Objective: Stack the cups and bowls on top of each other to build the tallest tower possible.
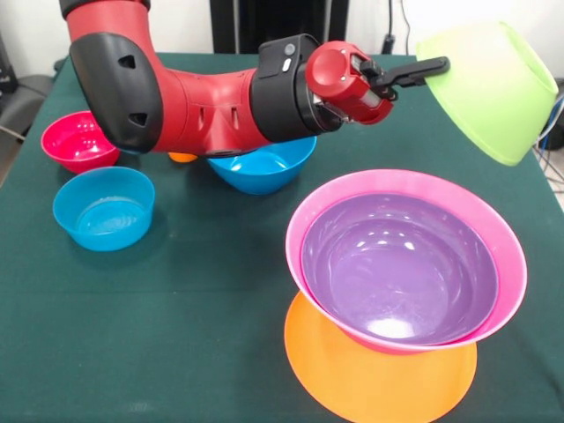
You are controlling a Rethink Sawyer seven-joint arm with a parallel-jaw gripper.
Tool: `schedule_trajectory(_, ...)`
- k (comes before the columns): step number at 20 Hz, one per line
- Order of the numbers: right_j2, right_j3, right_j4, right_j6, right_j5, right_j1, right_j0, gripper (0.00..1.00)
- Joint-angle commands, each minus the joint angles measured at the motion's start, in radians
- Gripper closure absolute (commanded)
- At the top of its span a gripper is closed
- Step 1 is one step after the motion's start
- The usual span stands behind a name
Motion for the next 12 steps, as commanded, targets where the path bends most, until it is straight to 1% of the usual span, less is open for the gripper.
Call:
schedule_trajectory(1,-0.005,-0.005,-0.043,0.363,0.007,-0.005,0.033,1.0)
schedule_trajectory(7,0.043,-0.027,-0.046,0.349,0.045,0.001,0.006,1.0)
schedule_trajectory(12,0.063,-0.019,-0.042,0.351,0.087,-0.001,-0.008,1.0)
